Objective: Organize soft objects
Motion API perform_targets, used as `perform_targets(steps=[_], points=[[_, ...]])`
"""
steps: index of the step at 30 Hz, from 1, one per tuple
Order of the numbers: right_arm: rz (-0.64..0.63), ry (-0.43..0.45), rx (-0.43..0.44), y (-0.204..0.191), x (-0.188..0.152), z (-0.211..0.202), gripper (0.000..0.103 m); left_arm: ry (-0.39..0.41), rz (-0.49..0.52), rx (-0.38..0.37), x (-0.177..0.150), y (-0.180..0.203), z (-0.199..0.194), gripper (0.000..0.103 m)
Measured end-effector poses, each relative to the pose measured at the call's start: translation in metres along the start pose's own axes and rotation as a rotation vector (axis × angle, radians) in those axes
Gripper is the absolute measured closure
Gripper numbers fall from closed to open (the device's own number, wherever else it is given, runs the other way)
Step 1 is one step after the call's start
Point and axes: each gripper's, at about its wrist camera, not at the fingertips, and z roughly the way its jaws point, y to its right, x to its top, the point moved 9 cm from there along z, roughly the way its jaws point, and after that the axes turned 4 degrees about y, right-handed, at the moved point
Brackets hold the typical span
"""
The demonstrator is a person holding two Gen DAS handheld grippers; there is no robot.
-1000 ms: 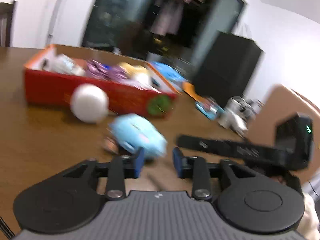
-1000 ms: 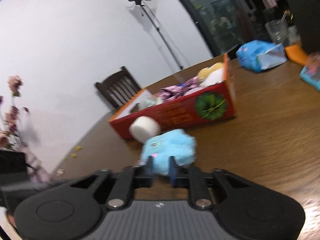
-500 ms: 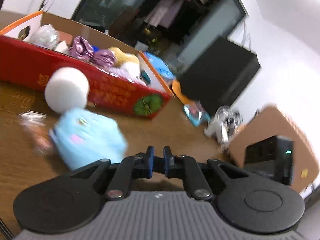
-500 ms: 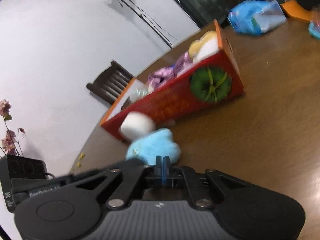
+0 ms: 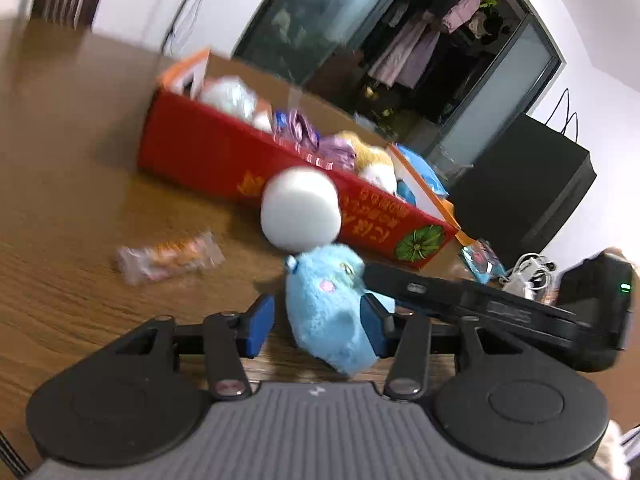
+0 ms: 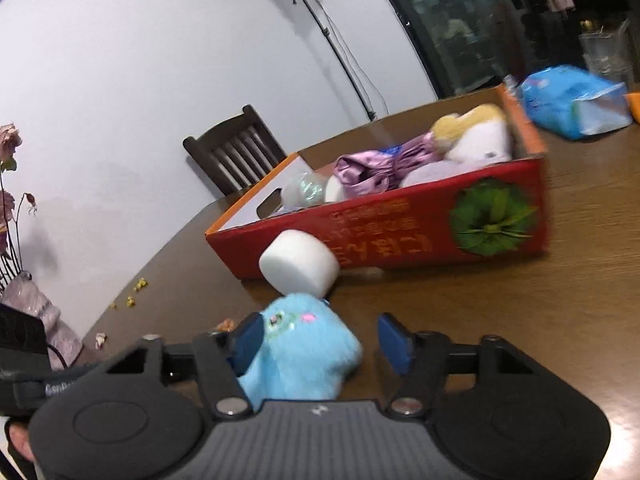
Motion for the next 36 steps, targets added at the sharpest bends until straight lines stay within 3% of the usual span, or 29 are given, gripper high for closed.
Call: perform_targets(steps=[1, 2, 4, 11, 14, 17, 20, 24, 29, 31, 36], points=[[0.021, -0.023, -0.018, 0.002, -0.003, 0.008, 0.053, -0.016, -0.021, -0.02, -0.002, -0.001, 0.002, 0.071], [0.047, -0.024, -0.009, 0.003, -0.004, 0.011, 0.061, -0.019, -0.025, -0.038, -0.003, -0.002, 0.002, 0.074], [0.093, -0.035, 0.018, 0.001, -0.007, 0.006, 0.063, -0.019, -0.012, -0.053, -0.007, 0.001, -0.004, 0.075], [0.135, -0.035, -0.013, -0.008, -0.047, -0.047, 0.069, -0.044, 0.012, -0.125, -0.029, 0.02, -0.024, 0.076], [0.092, 0.018, -0.047, -0.017, -0.028, -0.059, 0.069, 0.029, 0.055, -0.18, 0.004, 0.043, -0.031, 0.076], [0.007, 0.119, -0.025, -0.033, 0.025, -0.068, 0.069, 0.103, 0.119, -0.207, 0.06, 0.062, -0.029, 0.076], [-0.049, 0.164, -0.013, -0.037, 0.08, -0.055, 0.069, 0.091, 0.157, -0.166, 0.11, 0.064, -0.001, 0.076], [-0.018, 0.09, -0.031, -0.012, 0.121, 0.008, 0.069, 0.007, 0.167, -0.053, 0.139, 0.04, 0.055, 0.076], [0.058, -0.075, -0.095, 0.031, 0.109, 0.078, 0.069, -0.109, 0.27, 0.086, 0.114, 0.011, 0.103, 0.076], [0.017, -0.144, -0.13, 0.036, 0.092, 0.098, 0.069, -0.088, 0.314, 0.102, 0.104, 0.01, 0.107, 0.079], [-0.026, -0.153, -0.152, 0.037, 0.083, 0.1, 0.067, -0.093, 0.304, 0.076, 0.101, 0.012, 0.107, 0.078]])
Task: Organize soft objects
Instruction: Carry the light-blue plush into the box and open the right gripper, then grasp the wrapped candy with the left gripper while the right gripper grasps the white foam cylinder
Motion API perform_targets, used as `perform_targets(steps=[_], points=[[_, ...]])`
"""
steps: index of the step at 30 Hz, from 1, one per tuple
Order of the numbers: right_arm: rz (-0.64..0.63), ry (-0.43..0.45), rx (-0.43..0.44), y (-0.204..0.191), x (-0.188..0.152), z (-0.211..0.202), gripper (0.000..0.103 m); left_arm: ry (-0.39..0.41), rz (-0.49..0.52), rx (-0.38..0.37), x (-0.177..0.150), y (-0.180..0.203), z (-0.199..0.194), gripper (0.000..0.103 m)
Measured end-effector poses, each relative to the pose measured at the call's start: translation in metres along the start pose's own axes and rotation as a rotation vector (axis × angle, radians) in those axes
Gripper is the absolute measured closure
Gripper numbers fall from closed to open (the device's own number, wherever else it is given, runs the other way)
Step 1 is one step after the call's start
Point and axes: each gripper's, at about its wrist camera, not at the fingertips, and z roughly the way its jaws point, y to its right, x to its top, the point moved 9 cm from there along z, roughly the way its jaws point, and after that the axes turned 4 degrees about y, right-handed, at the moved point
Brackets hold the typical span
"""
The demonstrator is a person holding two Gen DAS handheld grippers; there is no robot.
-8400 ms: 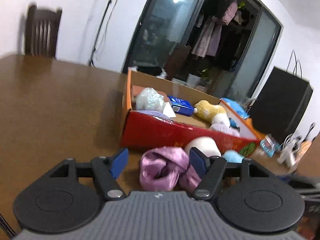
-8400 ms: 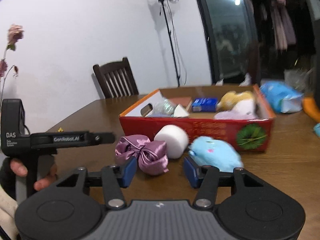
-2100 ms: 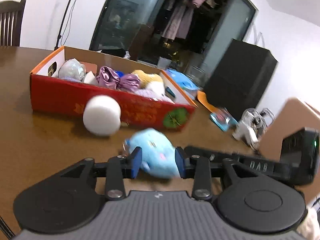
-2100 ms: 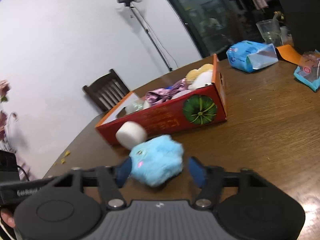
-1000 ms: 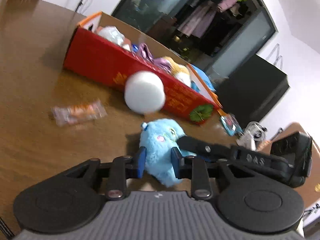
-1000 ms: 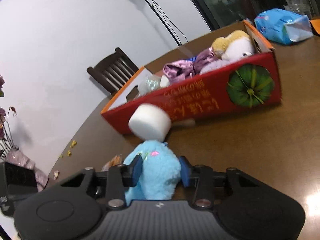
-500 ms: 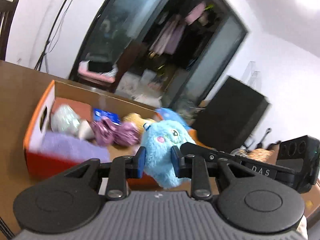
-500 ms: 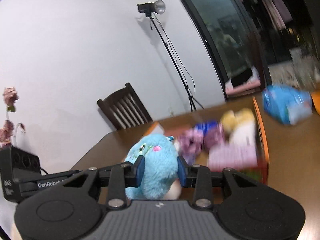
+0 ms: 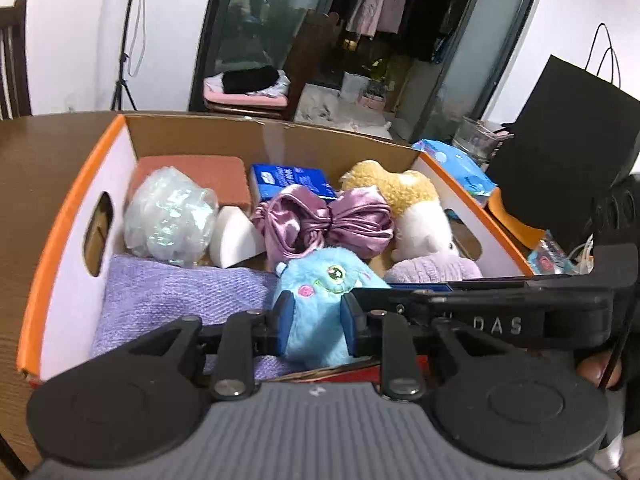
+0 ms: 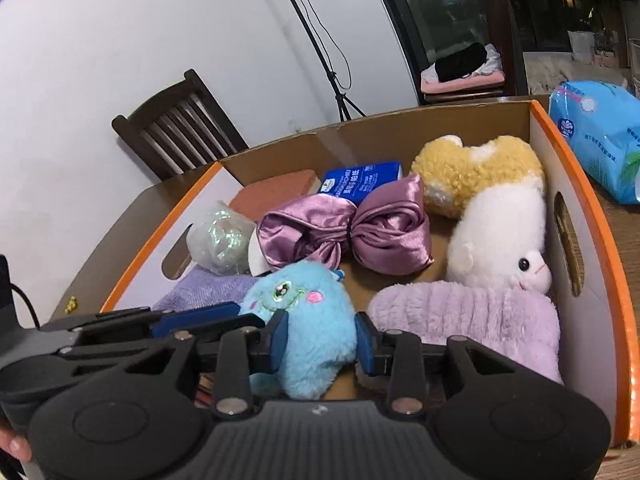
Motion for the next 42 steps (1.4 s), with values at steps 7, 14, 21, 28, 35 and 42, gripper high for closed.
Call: perform_targets(steps=[7, 14, 21, 28, 35, 42], points=[[-0.032, 0.1, -0.036, -0.005, 0.001, -0.029, 0.059, 0.078, 0.031, 0.031, 0.017, -0.004, -0.026, 0.058], [-0.125, 0.261, -0.04, -0.02, 0.006, -0.107, 0.046, 0.255, 0.096, 0.175, 0.006, -0.02, -0.131, 0.036], [-0.112, 0.289, -0.048, -0.027, -0.051, -0.143, 0.043, 0.254, 0.097, 0.3, -0.078, -0.022, -0.17, 0.027], [-0.048, 0.223, -0.032, -0.037, -0.12, -0.141, 0.042, 0.201, 0.033, 0.303, -0.128, -0.027, -0.178, 0.027], [-0.024, 0.21, -0.015, -0.047, -0.142, -0.142, 0.041, 0.206, 0.094, 0.257, -0.12, -0.026, -0.166, 0.035], [-0.015, 0.243, -0.012, -0.062, -0.12, -0.134, 0.04, 0.132, 0.194, 0.244, -0.099, -0.043, -0.124, 0.044]])
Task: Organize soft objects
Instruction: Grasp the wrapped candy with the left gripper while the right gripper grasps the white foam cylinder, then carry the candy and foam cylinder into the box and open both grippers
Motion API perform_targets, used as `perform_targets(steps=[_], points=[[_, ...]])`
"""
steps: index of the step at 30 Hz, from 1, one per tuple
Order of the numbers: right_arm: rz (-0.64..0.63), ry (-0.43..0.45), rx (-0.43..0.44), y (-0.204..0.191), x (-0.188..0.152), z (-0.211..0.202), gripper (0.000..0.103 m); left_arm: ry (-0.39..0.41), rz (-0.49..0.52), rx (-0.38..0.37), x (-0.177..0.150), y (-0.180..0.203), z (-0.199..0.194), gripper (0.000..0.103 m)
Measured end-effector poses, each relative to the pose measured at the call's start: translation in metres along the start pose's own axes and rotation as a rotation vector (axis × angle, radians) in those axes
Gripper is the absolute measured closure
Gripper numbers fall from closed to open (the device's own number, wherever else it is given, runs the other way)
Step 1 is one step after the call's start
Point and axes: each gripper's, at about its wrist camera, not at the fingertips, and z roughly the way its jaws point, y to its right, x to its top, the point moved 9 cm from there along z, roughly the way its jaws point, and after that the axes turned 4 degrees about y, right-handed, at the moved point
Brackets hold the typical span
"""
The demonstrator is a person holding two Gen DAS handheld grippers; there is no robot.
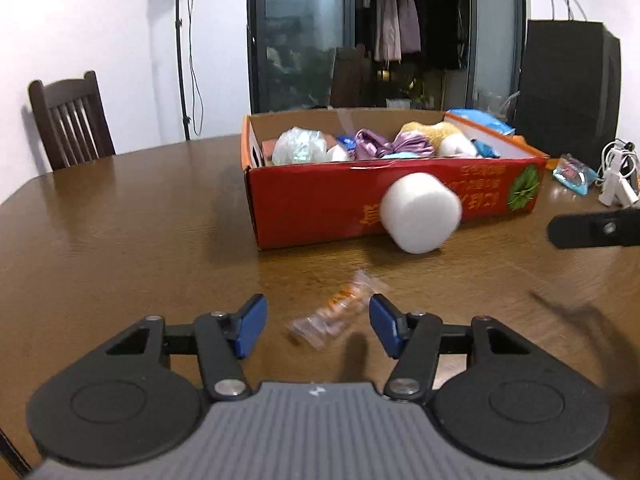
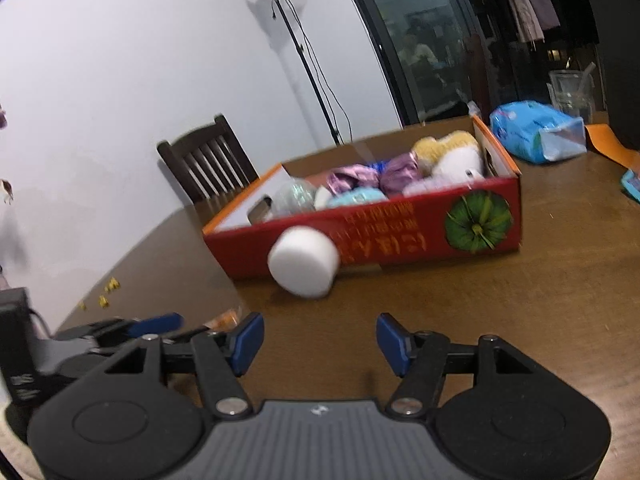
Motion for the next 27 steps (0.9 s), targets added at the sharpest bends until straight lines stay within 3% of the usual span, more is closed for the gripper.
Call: perform_targets(steps=[4, 8, 9, 13, 16, 27], points=[[0.009, 0.004, 0.01, -0.003, 0.012, 0.024, 0.039, -0.029, -0.058, -0.08, 0.002, -0.004, 0.016, 0.046], [0.042, 0.0, 0.042, -0.008, 0.028, 0.058, 0.037, -0.042, -0.085, -0.149, 0.0, -0.002, 0.018, 0.086], [0.046, -0.002, 0.045, -0.009, 0.03, 0.066, 0.037, -0.041, -0.096, -0.147, 0.0, -0.003, 0.018, 0.088], [0.039, -0.037, 0.008, -0.011, 0.032, 0.097, 0.037, -0.037, -0.156, -0.165, -0.002, -0.008, 0.016, 0.089], [0.05, -0.059, 0.011, -0.01, 0.028, 0.11, 0.047, -0.036, -0.183, -0.18, -0.002, -0.012, 0.016, 0.089], [-0.041, -0.036, 0.019, -0.021, 0.02, 0.107, 0.056, -0.037, -0.175, -0.2, -0.003, -0.007, 0.012, 0.089]])
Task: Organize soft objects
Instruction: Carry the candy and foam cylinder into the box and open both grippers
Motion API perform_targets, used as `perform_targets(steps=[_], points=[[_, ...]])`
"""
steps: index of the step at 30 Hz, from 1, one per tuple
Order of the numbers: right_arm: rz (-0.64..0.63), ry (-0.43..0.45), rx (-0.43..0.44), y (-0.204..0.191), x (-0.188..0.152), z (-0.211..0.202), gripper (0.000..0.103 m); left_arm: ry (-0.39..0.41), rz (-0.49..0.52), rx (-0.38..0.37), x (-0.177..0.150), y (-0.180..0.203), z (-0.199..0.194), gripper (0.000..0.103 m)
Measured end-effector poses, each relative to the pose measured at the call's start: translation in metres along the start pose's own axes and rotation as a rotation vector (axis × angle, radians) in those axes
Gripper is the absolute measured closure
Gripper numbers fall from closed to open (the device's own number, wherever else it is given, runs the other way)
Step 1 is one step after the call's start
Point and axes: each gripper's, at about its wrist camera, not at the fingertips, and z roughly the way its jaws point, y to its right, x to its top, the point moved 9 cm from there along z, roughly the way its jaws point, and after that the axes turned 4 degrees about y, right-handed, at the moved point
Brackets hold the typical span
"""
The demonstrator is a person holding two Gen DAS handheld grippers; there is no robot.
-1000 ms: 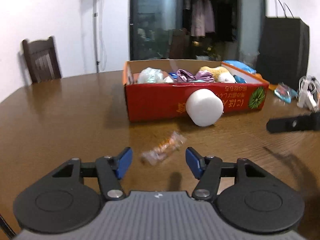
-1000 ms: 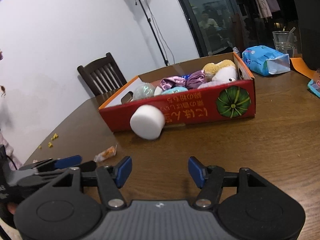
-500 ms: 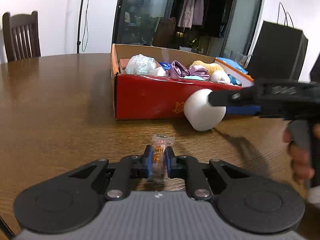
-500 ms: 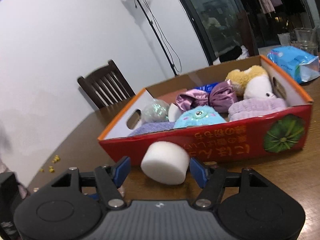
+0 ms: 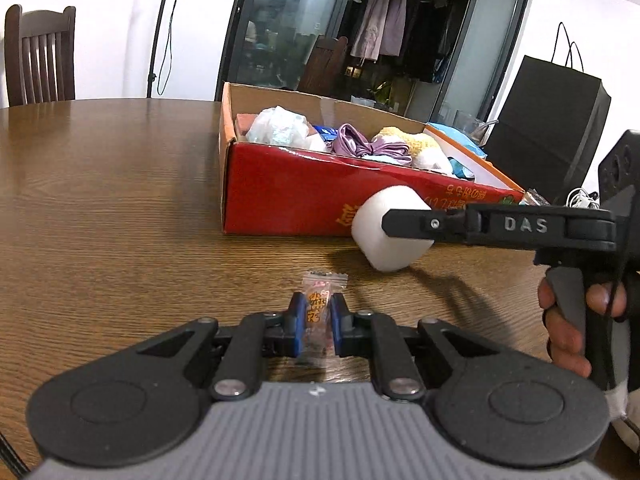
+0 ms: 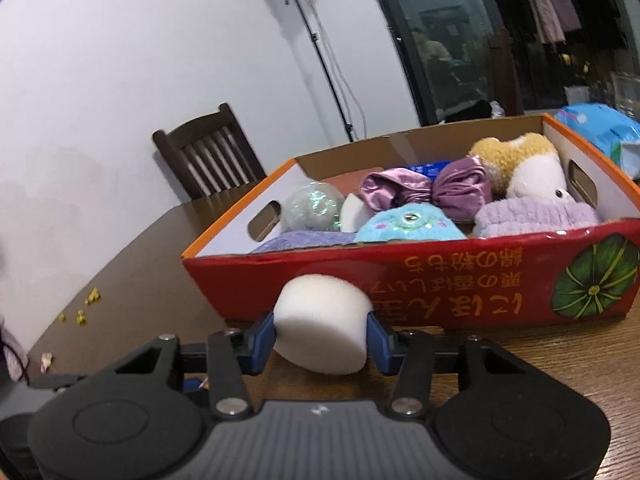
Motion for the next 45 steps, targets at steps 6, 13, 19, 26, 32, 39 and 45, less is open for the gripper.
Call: perform_targets(steps=[6, 13, 19, 26, 32, 39, 45], points=[[-0.047, 0.004, 0.055, -0.023, -0.006, -0.022, 0.056, 0.02, -0.006, 0.007, 0.003, -0.001, -0.003, 0.089], [-0.044, 0.049, 0.019, -0.01, -0.015, -0.079, 0.056, 0.099, -0.059, -0.053, 0.015, 0.021, -0.039, 0.09], [-0.021, 0.092, -0.047, 0.02, -0.022, -0.134, 0.056, 0.199, -0.095, -0.09, 0.031, 0.05, -0.074, 0.09], [-0.014, 0.17, -0.06, 0.048, 0.005, -0.155, 0.056, 0.209, -0.093, -0.079, 0.07, 0.062, -0.055, 0.09], [-0.066, 0.163, -0.017, 0.062, 0.072, -0.099, 0.055, 0.154, -0.034, 0.003, 0.14, 0.045, 0.021, 0.09], [-0.17, 0.052, -0.107, 0.085, 0.126, 0.015, 0.055, -0.008, -0.023, 0.115, 0.148, 0.018, 0.124, 0.089], [-0.297, -0.097, -0.196, 0.091, 0.112, 0.07, 0.052, -0.118, 0.1, 0.092, 0.102, 0.028, 0.159, 0.087]])
